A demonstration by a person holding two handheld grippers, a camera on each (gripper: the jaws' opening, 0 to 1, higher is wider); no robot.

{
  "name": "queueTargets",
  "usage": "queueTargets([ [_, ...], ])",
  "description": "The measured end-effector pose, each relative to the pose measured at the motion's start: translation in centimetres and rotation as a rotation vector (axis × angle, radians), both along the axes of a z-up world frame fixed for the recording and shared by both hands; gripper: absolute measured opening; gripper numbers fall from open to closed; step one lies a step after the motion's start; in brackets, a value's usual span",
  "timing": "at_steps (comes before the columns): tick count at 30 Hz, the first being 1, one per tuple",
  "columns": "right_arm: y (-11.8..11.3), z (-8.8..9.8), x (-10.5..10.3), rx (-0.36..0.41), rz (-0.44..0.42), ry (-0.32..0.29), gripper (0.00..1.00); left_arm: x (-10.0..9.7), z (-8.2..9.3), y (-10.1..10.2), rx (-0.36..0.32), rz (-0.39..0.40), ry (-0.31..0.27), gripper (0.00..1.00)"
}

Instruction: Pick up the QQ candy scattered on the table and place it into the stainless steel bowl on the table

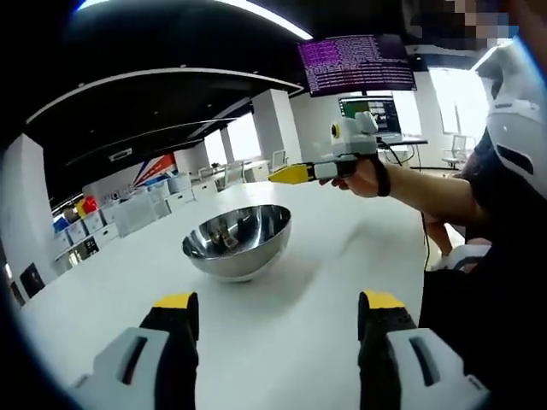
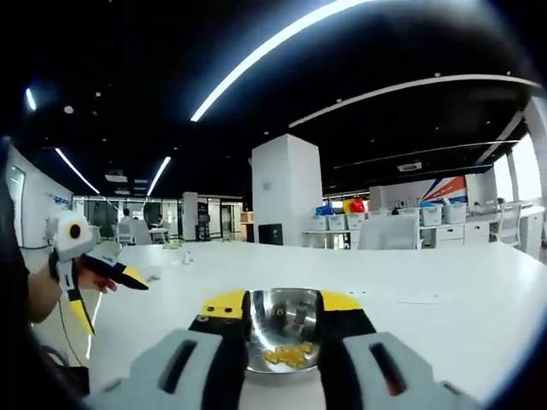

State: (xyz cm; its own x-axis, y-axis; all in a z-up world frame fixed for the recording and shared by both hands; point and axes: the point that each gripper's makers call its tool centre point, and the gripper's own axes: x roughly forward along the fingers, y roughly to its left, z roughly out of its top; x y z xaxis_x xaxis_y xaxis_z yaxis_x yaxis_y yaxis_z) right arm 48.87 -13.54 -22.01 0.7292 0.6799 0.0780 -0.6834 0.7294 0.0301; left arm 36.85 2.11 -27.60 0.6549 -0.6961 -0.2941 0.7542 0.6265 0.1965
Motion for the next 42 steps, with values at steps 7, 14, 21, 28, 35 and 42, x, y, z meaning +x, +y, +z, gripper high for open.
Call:
queueTargets([
  [7, -2.4, 0.3, 0.4, -0.002, 0.023, 0.003, 0.40, 3.7, 0.3, 0.1, -0.032, 0.005, -0.009, 0.82],
  [14, -4.7, -1.1, 1.6, 0.026, 0.050, 0.039, 0.42, 8.7, 0.7, 0.2, -0.144, -0.016, -0.045, 0.84],
  [21, -3.8, -5.5, 2.6, -0.043, 0.198, 0.084, 0.56, 12.5, -1.3, -0.8, -0.300, -0.113, 0.039, 0.87],
  [28, -1.6, -7.9, 2.4, -0.076, 0.376, 0.083, 0.70, 14.0, -3.0, -1.9, -0.284, -0.238, 0.026, 0.95],
  [35, -0.2, -9.7, 2.6, -0.158, 0.533, 0.031, 0.90, 14.7, -4.1, -3.5, -0.239, -0.355, -0.013, 0.95],
  [42, 1.7, -10.1, 2.8, -0.191, 0.574, -0.017, 0.88, 15.7, -3.9, -4.0, -0.279, -0.375, -0.012, 0.95],
])
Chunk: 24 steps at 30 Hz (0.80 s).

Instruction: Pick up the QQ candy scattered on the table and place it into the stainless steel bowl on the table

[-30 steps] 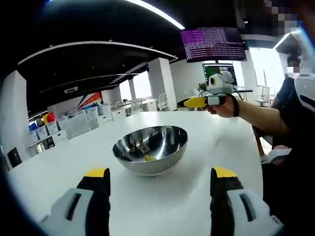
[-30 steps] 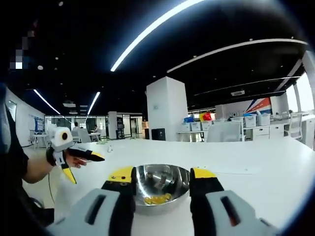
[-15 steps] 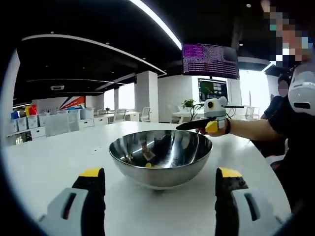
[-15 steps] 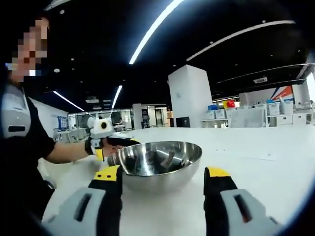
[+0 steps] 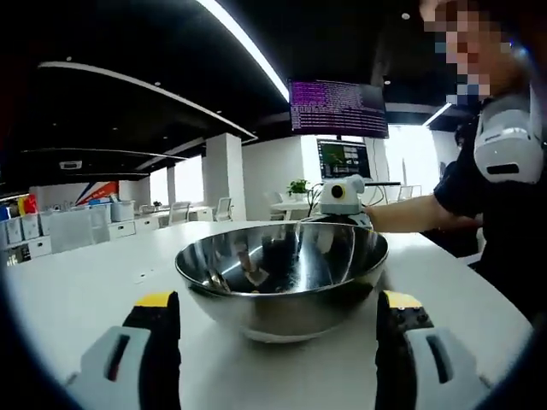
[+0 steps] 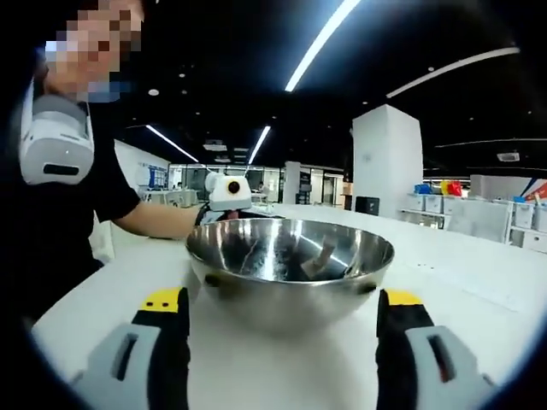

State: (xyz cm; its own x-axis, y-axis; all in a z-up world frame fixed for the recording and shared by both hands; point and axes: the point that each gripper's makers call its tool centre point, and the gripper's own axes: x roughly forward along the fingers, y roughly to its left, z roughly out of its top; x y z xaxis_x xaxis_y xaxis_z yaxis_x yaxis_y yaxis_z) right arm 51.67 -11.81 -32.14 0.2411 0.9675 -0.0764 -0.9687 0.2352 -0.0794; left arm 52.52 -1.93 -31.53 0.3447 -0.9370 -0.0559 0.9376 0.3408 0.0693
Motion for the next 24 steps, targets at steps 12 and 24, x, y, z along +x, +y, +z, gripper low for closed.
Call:
queueTargets([
  [12, 1.3, 0.0, 0.1, 0.018, 0.003, -0.012, 0.90, 0.2, 0.0, -1.0, 0.002, 0.003, -0.031, 0.95],
  [24, 1.3, 2.5, 0.1, 0.059, -0.009, 0.008, 0.89, 0.3, 2.6, -0.8, -0.059, -0.011, -0.037, 0.95],
])
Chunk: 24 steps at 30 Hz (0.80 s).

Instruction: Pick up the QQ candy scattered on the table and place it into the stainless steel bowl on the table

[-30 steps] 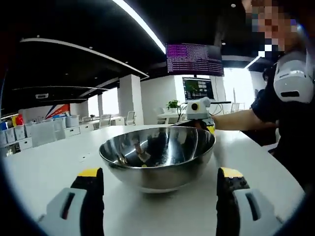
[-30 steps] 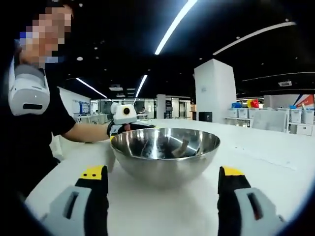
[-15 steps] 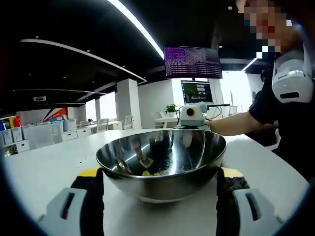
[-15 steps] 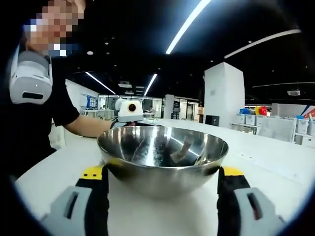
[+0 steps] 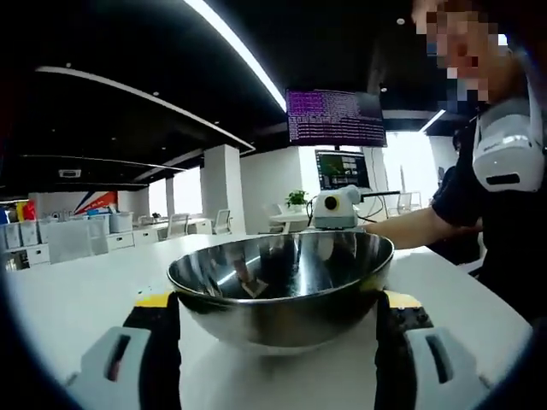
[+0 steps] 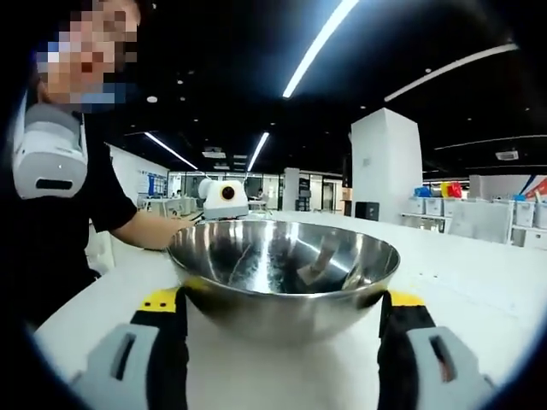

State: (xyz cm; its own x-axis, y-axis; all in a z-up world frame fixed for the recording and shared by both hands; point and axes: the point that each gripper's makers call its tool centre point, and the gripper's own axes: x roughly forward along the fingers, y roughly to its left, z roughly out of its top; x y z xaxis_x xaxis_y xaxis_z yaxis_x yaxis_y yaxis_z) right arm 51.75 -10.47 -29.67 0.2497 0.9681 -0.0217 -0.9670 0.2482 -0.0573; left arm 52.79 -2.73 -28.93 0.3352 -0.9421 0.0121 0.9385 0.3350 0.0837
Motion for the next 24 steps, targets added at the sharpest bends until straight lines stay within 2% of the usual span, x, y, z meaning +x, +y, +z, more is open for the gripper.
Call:
queueTargets([
  [6, -0.1, 3.0, 2.0, -0.034, -0.008, -0.048, 0.89, 2.0, 3.2, -0.4, 0.028, -0.001, -0.050, 0.95],
  [8, -0.3, 3.6, 3.0, -0.037, -0.011, -0.055, 0.90, 3.2, 3.6, -0.5, 0.036, -0.001, -0.045, 0.95],
  [12, -0.9, 4.4, 6.5, -0.041, -0.016, -0.043, 0.90, 5.5, 4.1, -0.6, 0.026, -0.002, -0.028, 0.95],
  [16, -1.1, 3.5, 8.6, -0.053, -0.017, -0.040, 0.90, 7.1, 3.4, -0.8, 0.027, -0.001, -0.028, 0.95],
  [20, -1.3, 1.3, 10.0, -0.083, -0.021, -0.017, 0.90, 8.4, 1.5, -0.9, 0.048, 0.002, -0.019, 0.95],
  [24, -1.5, -0.8, 10.7, -0.099, -0.025, 0.008, 0.90, 9.2, -0.4, -1.2, 0.071, 0.000, 0.016, 0.95],
])
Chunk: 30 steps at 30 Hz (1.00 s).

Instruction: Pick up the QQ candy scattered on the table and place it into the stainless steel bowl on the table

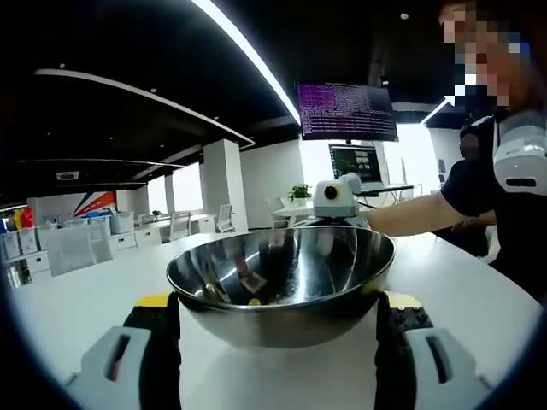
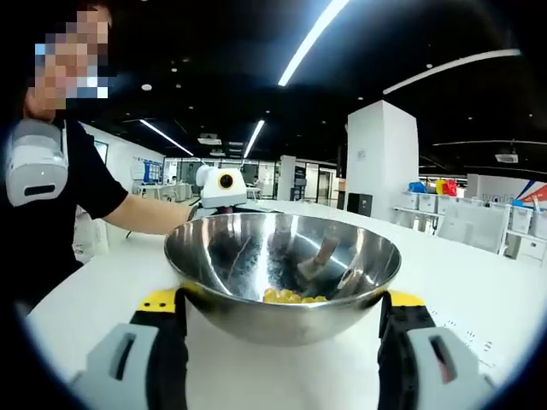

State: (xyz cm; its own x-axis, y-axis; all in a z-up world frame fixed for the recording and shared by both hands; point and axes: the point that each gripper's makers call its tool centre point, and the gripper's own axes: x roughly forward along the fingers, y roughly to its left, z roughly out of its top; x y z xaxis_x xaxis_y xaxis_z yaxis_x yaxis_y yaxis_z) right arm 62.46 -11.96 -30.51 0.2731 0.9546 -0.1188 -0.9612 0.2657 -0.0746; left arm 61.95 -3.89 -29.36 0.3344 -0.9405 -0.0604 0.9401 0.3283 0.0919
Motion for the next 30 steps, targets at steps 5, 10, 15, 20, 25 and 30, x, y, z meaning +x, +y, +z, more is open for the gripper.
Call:
queueTargets([
  [5, -0.2, -1.9, 0.3, -0.039, -0.005, 0.018, 0.90, 0.3, -2.1, -0.1, 0.029, -0.001, 0.023, 0.95],
  [10, -0.2, -1.8, 0.5, -0.015, -0.006, 0.039, 0.90, 0.7, -2.0, -0.5, -0.004, -0.001, 0.044, 0.95],
  [15, -0.2, -2.0, 0.4, -0.011, -0.008, 0.033, 0.91, 0.6, -1.8, -0.8, -0.017, 0.001, 0.019, 0.95],
  [20, -0.1, -2.2, 0.5, -0.013, -0.013, -0.010, 0.93, 0.7, -1.9, -0.5, -0.010, 0.012, -0.007, 0.95],
  [25, -0.2, -2.6, 0.4, -0.028, -0.017, -0.002, 0.90, 0.5, -2.2, -0.4, 0.000, 0.012, -0.007, 0.95],
  [30, -0.8, -4.0, 0.3, -0.058, -0.034, 0.069, 0.96, 0.7, -2.5, 0.8, 0.002, 0.037, 0.008, 0.94],
])
